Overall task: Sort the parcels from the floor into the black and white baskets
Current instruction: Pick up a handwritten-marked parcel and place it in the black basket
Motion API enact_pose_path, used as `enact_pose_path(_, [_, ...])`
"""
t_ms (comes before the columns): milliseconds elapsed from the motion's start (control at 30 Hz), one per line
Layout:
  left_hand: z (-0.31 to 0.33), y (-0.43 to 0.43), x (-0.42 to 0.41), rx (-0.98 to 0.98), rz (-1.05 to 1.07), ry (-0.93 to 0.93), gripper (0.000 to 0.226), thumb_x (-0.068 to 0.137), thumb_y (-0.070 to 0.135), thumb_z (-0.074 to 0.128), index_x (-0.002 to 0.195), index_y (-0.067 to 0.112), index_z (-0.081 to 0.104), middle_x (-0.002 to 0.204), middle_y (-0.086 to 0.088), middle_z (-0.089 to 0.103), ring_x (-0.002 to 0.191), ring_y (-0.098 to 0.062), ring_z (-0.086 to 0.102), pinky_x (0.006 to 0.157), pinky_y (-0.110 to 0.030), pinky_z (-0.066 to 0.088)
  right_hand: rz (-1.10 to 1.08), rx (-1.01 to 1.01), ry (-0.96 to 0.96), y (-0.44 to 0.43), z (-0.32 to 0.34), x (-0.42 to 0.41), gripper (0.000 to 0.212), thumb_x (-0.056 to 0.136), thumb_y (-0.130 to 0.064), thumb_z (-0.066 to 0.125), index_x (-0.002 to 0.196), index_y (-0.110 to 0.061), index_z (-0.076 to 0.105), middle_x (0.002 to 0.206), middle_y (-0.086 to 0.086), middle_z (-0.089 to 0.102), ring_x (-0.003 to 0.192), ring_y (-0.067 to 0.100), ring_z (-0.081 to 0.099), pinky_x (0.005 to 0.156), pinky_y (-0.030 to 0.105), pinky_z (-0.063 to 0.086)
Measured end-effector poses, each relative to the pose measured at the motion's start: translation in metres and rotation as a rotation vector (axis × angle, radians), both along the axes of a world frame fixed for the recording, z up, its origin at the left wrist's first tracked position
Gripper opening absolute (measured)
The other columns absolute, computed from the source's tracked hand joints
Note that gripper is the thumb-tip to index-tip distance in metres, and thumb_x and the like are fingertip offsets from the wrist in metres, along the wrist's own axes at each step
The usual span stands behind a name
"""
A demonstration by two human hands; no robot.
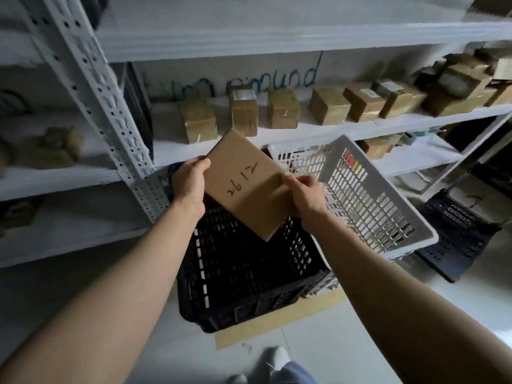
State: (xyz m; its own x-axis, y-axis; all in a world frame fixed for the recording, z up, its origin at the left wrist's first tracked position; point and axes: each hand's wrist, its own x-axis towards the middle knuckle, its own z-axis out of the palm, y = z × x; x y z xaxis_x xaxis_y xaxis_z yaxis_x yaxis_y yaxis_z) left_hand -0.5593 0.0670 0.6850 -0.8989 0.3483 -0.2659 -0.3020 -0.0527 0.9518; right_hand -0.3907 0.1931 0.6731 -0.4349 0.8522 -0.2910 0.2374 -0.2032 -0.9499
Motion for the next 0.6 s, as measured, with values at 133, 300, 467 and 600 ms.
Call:
enact_pose_path(133, [-0.011,0.001,-0.018,-0.078,0.128,0.064,0.02,0.084,0.014,0.058,0.102,0.023,0.065,0.102,-0.005,0.067,0.083,-0.015,0.062,0.071,-0.031,0.052,0.229,-0.118,-0.045,0.008,-0.01,-0.036,0.037,0.084,-0.039,0.064,0.115,-0.019,0.058,0.093,-0.002,0.06,0.084,0.015,0.058,0.072,0.036,0.053])
enact_pose_path(300, [-0.037,0.008,-0.033,-0.109,0.169,0.029,0.063,0.083,0.008,0.057,0.14,0.026,0.038,0.12,-0.003,0.053,0.093,-0.017,0.058,0.059,-0.027,0.048,0.361,-0.212,-0.139,0.022,-0.034,-0.064,0.048,0.079,-0.041,0.069,0.122,-0.022,0.057,0.102,0.0,0.061,0.092,0.018,0.058,0.084,0.042,0.053])
enact_pose_path(467, [-0.077,0.018,-0.035,-0.195,0.208,-0.139,0.067,0.081,0.015,0.063,0.139,0.021,0.032,0.116,-0.006,0.055,0.091,-0.022,0.057,0.079,-0.04,0.053,0.391,-0.316,-0.169,0.024,-0.069,-0.086,0.045,0.079,-0.043,0.068,0.116,-0.022,0.052,0.108,0.003,0.057,0.098,0.022,0.057,0.079,0.043,0.054])
enact_pose_path(600, [-0.11,0.025,-0.043,-0.289,0.121,-0.184,0.041,0.082,0.017,0.061,0.12,0.014,0.048,0.115,-0.013,0.061,0.093,-0.03,0.061,0.083,-0.048,0.053,0.364,-0.394,-0.206,0.022,-0.102,-0.104,0.047,0.082,-0.045,0.065,0.121,-0.023,0.049,0.114,0.003,0.056,0.101,0.022,0.056,0.074,0.041,0.053])
